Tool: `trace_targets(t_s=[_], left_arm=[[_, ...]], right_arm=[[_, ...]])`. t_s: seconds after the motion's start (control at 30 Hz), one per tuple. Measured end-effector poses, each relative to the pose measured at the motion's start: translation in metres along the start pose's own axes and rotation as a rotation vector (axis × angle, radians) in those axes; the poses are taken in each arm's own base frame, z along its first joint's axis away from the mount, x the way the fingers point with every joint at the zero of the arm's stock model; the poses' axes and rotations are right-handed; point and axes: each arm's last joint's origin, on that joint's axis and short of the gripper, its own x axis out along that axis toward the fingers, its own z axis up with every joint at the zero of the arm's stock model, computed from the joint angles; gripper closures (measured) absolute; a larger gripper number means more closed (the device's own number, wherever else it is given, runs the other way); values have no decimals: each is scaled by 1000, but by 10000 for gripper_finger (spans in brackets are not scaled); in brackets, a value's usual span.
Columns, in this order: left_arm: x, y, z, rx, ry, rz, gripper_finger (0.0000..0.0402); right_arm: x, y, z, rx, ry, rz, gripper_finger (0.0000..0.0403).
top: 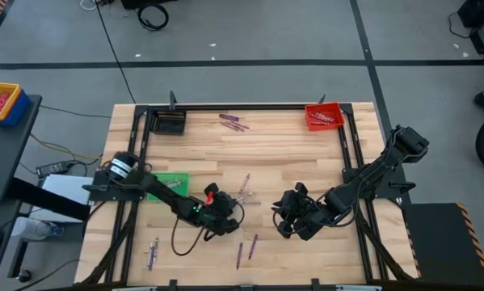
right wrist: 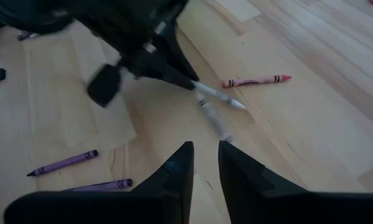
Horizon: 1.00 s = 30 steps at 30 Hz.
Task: Sort crayons
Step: Put the white crayon into the green bin
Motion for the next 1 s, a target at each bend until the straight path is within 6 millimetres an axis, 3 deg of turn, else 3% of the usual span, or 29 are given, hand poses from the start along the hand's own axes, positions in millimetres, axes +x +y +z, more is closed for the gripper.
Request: trace_targets(t_s=[0.3,0.53,0.73,0.9,1.0], left_arm=[[-32,0,13,32,0,-26,362],[-87,8,32,92,27,-92,362],[-146,47,25,107,326,-83,362],[-179,96,17,59,465,236,363],[-184,109,17,65,485,346,363]], right_arm=[[0,0,0,1,0,4,323],[0,2,1,11,-11,16,323],[0,5,4,-11,-33,45,323],[0,7,6,-12,-55,61,323],[-1,9,7,-1,-65,73,323]])
